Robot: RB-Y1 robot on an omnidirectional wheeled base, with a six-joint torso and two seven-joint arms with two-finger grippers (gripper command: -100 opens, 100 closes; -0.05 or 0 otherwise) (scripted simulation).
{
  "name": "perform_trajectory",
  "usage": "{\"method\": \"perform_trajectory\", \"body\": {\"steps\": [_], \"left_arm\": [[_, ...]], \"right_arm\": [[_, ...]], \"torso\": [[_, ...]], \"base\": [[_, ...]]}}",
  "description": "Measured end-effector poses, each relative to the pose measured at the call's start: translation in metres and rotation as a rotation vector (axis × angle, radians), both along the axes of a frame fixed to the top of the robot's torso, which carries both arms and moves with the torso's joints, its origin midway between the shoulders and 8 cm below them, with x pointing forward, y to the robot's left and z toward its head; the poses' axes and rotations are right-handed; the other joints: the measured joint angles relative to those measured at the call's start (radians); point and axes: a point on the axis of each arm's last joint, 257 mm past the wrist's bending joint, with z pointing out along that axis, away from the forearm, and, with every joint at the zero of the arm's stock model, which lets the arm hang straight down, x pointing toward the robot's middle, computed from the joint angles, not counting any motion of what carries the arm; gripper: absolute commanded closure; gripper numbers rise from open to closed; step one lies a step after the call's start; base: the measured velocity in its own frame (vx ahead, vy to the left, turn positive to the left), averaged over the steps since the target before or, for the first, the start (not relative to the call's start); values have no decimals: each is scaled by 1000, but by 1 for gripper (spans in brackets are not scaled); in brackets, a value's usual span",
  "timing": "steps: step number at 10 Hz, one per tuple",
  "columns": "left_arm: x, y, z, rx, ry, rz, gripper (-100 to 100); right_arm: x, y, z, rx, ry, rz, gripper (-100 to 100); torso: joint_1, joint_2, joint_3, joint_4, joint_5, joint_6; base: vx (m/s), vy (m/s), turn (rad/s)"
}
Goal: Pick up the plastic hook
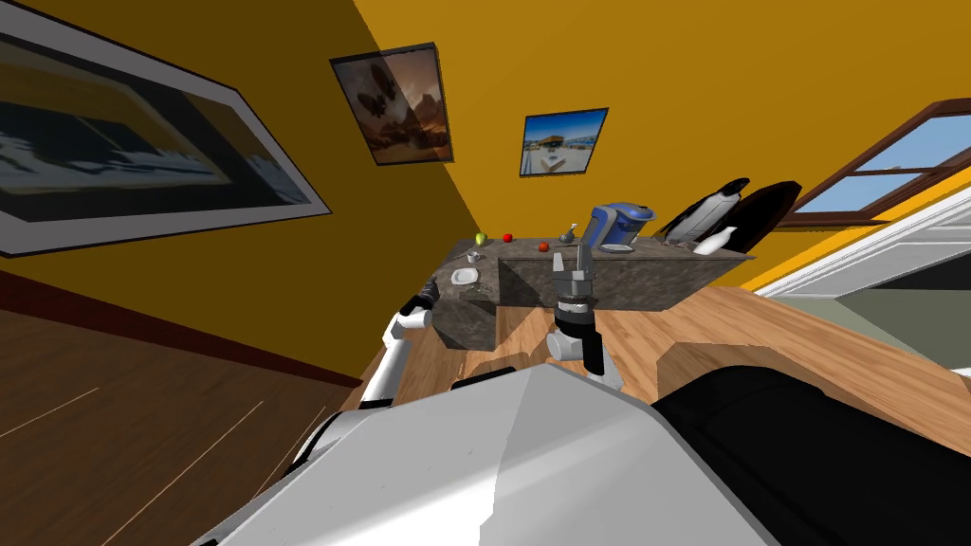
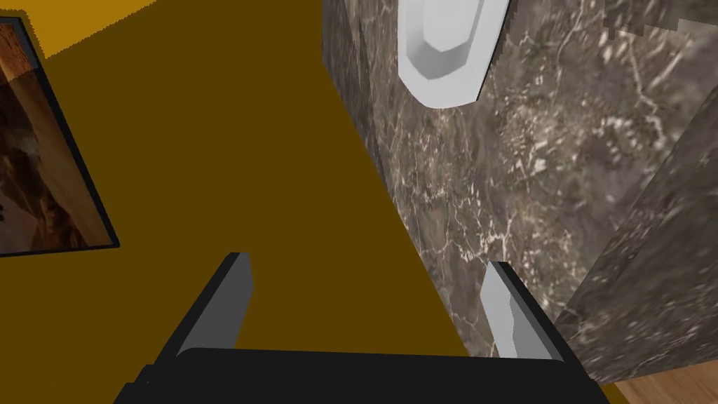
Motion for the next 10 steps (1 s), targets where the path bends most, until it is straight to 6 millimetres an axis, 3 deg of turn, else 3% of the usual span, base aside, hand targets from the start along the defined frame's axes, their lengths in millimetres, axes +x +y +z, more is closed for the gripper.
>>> {"method": "perform_trajectory", "body": {"steps": [10], "left_arm": [[21, -34, -43, 14, 281, -41, -100]], "right_arm": [[0, 0, 0, 0, 0, 0, 0]], "torso": [[-1, 0, 0, 0, 0, 0]], "base": [[24, -4, -16]]}}
